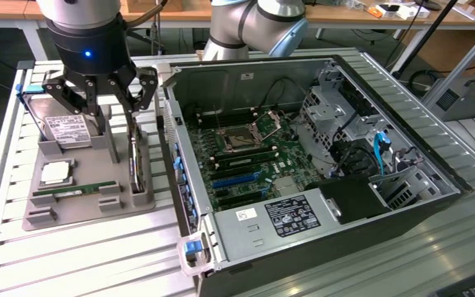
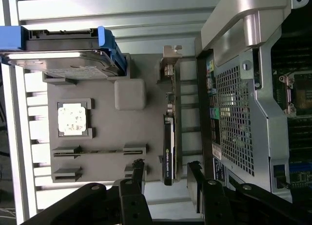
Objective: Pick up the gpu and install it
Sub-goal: 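Pick up the gpu and move the gpu toward the slot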
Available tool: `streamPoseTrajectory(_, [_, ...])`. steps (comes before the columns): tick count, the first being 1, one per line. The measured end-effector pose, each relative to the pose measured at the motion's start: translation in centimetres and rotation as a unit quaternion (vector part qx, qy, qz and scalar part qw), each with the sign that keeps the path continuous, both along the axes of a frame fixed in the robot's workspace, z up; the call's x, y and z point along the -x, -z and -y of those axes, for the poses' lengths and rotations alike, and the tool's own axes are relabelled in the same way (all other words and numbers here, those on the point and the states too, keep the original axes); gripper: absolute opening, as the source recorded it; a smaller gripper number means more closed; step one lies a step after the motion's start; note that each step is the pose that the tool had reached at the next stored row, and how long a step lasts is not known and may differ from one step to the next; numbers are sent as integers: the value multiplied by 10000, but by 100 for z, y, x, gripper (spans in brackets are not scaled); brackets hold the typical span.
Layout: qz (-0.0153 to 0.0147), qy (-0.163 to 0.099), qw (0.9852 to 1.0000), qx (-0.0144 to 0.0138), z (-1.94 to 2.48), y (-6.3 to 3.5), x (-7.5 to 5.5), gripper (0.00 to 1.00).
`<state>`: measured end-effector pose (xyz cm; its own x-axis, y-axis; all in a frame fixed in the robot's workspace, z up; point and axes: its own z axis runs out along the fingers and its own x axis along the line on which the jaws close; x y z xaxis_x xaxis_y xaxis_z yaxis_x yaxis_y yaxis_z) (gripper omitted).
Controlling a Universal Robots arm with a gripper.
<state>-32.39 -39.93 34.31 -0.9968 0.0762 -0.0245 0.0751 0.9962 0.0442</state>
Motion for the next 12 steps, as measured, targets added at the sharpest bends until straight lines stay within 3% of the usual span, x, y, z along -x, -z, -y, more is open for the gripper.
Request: streamPoseTrajectory(12, [0,0,10000,0,0,25,0,48])
